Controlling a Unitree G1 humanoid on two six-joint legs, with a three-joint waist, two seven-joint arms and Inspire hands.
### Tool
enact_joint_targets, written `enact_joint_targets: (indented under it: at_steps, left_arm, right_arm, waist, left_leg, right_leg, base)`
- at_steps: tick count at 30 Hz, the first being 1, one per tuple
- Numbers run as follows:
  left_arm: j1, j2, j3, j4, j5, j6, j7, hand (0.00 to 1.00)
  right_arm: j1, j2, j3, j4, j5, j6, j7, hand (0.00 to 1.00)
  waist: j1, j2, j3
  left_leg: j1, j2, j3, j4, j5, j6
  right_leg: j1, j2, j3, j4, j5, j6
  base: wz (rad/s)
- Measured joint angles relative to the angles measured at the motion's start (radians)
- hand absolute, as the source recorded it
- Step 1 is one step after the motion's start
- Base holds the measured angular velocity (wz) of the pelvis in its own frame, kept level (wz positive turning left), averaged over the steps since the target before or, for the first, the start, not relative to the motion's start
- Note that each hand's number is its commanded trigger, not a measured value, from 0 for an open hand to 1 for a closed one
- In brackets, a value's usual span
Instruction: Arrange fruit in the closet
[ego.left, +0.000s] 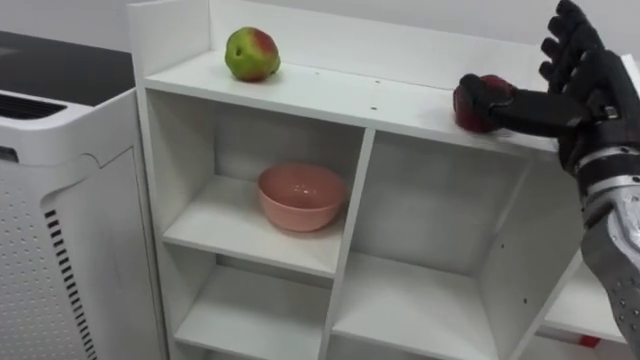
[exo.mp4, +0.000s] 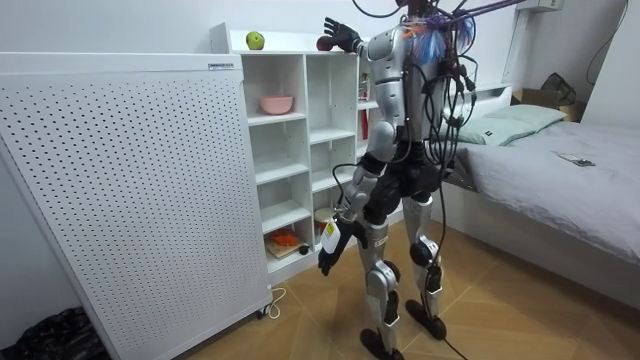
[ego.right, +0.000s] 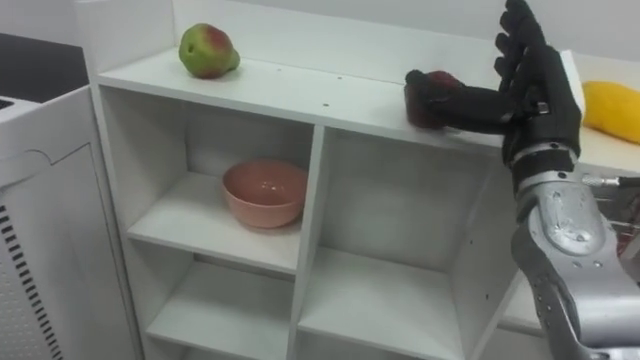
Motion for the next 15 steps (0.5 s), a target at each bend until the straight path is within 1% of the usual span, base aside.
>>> enact_joint_targets:
  at_steps: [2,4,6,7,8,10,15]
  left_arm:
    - [-0.001,0.002,0.000,0.000,0.000,0.006,-0.015,0.00]
    - [-0.002,0.002,0.000,0.000,0.000,0.009,-0.024,0.00]
    - [-0.003,0.004,0.000,0.000,-0.001,0.010,-0.028,0.00]
    - [-0.004,0.005,0.000,0.000,-0.001,0.010,-0.031,0.00]
    - [-0.008,0.007,-0.001,0.001,-0.002,0.010,-0.037,0.00]
    - [-0.015,0.009,-0.001,0.009,-0.002,0.010,-0.039,0.00]
    - [-0.024,0.022,-0.002,0.023,-0.004,0.010,-0.032,0.00]
  right_arm:
    - [-0.022,-0.024,0.025,0.030,-0.017,0.001,0.037,0.00]
    - [-0.026,-0.028,0.024,0.039,-0.032,0.001,0.058,0.00]
    - [-0.026,-0.029,0.024,0.041,-0.039,0.001,0.071,0.00]
    - [-0.026,-0.029,0.024,0.042,-0.041,0.000,0.073,0.00]
    - [-0.027,-0.031,0.023,0.046,-0.047,-0.001,0.079,0.00]
    - [-0.028,-0.036,0.023,0.067,-0.048,-0.001,0.090,0.00]
    - [-0.057,-0.054,0.073,0.127,-0.038,-0.001,0.108,0.00]
  waist:
    - [-0.001,0.000,0.0003]
    - [-0.001,-0.001,0.0005]
    - [-0.001,-0.003,0.0026]
    - [-0.001,-0.004,0.0044]
    - [-0.001,-0.006,0.0101]
    - [0.000,-0.007,0.0105]
    - [0.004,-0.013,0.0128]
  left_leg:
    - [0.001,-0.001,-0.001,0.000,0.000,0.000]
    - [0.002,-0.001,-0.002,0.000,0.000,0.000]
    - [0.002,-0.001,-0.002,0.000,0.000,0.000]
    - [0.002,-0.001,-0.002,0.000,0.000,0.000]
    - [0.006,-0.001,-0.004,0.000,0.000,0.000]
    - [0.011,-0.002,-0.009,0.000,0.000,0.000]
    - [0.015,-0.003,-0.007,0.000,0.000,0.000]
  right_leg:
    - [0.001,0.000,0.000,0.000,0.000,0.000]
    - [0.001,0.000,0.001,0.000,0.000,0.000]
    - [0.002,0.000,0.001,-0.001,0.000,0.000]
    - [0.003,0.000,0.001,-0.001,0.000,0.000]
    - [0.006,0.000,0.001,-0.001,0.000,0.000]
    - [0.012,-0.001,-0.001,-0.001,0.000,0.000]
    - [0.013,-0.002,-0.005,-0.001,0.000,0.000]
  base:
    - [-0.02]
    - [0.00]
    - [0.00]
    - [0.00]
    - [0.05]
    - [0.06]
    - [-0.01]
